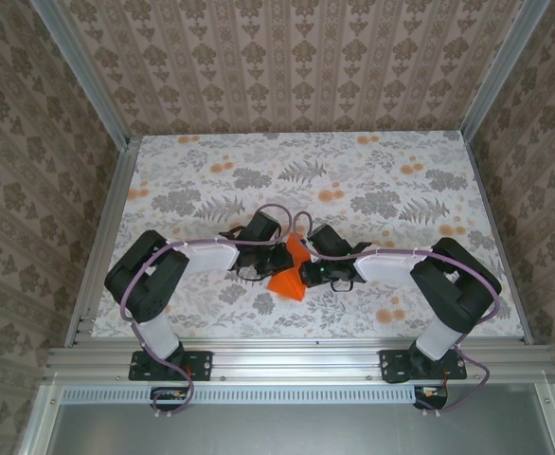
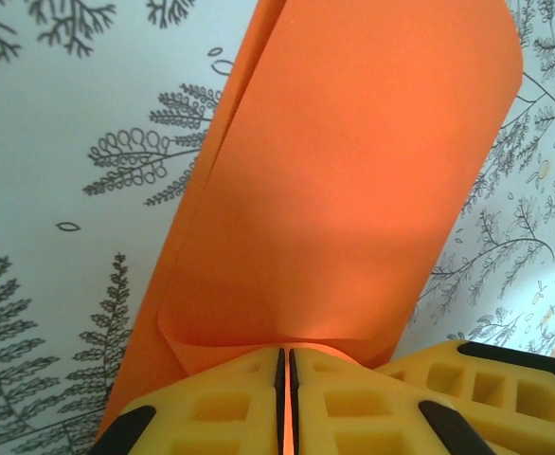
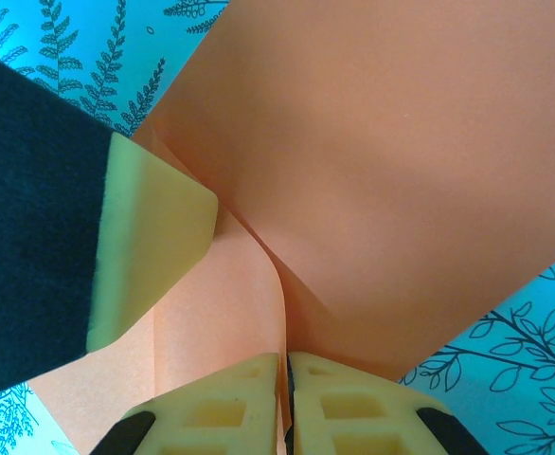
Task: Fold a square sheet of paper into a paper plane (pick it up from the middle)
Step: Fold the triangle a second time at the center of the table.
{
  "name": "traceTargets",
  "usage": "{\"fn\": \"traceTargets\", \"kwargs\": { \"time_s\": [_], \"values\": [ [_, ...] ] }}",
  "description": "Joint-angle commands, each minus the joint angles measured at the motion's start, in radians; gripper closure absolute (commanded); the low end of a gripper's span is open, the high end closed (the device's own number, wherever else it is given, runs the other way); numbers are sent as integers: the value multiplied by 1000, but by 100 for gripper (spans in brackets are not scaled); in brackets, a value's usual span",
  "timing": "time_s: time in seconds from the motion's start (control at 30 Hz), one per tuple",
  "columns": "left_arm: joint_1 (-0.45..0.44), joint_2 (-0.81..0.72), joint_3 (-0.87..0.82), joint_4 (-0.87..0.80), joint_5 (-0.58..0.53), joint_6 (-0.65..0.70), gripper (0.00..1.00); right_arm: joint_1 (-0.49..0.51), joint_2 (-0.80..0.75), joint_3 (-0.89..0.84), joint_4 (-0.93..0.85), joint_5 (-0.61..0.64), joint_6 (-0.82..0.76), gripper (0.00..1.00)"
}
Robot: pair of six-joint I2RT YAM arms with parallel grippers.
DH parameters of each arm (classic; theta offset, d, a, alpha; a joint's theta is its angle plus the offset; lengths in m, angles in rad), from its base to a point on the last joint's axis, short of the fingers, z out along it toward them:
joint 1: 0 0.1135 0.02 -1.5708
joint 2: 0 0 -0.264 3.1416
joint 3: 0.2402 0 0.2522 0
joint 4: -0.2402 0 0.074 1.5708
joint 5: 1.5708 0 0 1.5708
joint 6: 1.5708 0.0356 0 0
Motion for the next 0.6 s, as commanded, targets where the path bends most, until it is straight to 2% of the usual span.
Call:
{"fn": "traceTargets", "kwargs": {
  "time_s": [0.0, 0.37, 0.57],
  "values": [
    [4, 16, -20, -11, -17, 7, 87, -3, 32, -2, -17, 10, 7, 88],
    [-4, 34, -15, -47, -35, 28, 88, -4, -3, 15, -20, -11, 30, 83],
    [-7, 33, -17, -57, -43, 33, 88, -3, -143, 13, -87, 36, 44, 66]
  ]
}}
